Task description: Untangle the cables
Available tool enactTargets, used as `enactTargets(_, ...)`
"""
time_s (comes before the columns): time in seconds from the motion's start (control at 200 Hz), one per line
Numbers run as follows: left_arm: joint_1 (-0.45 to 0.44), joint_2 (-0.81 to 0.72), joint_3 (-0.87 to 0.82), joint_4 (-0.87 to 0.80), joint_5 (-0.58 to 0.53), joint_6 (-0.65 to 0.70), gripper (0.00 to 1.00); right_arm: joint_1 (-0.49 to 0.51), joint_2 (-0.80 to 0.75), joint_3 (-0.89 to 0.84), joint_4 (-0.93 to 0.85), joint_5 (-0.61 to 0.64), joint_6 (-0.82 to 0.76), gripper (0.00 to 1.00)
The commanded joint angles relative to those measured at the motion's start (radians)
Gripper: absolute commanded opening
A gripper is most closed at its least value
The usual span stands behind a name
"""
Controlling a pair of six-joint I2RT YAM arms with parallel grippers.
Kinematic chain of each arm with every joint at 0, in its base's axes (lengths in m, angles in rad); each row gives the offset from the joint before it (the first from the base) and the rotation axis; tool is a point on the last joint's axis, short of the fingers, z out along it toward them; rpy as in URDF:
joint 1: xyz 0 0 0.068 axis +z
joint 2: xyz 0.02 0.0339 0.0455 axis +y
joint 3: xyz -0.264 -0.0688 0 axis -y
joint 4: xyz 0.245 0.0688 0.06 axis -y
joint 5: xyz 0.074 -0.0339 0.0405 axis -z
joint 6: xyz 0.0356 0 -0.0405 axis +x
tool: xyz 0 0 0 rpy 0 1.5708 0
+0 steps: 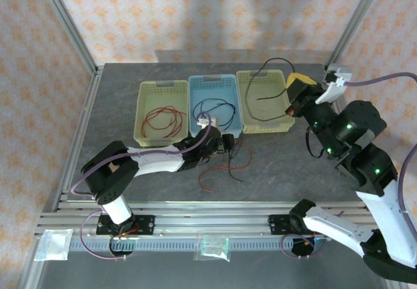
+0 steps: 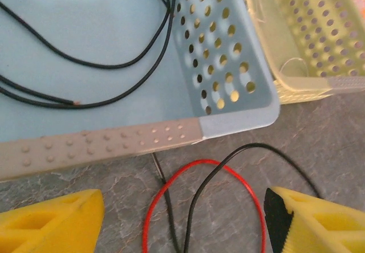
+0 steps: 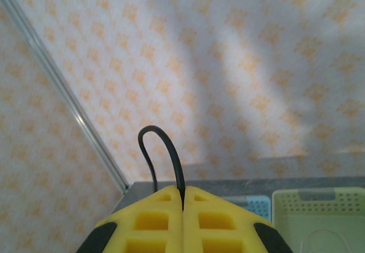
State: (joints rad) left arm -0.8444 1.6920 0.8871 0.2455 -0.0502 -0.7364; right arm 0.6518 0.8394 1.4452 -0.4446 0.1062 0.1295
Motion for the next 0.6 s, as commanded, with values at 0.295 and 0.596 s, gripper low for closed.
enactTargets(0.295,-0.025,-0.085,0.060,-0.071,-0.035,0.045,0.76,0.004,0.090,0.029,-0.038,0.125,0.043,0.00)
enactTargets(0.596,-0.030,-0.284,-0.005,-0.092,-0.163,0.055,0.78,0.003,0.205,0.034,0.043,0.126,0.069,0.00)
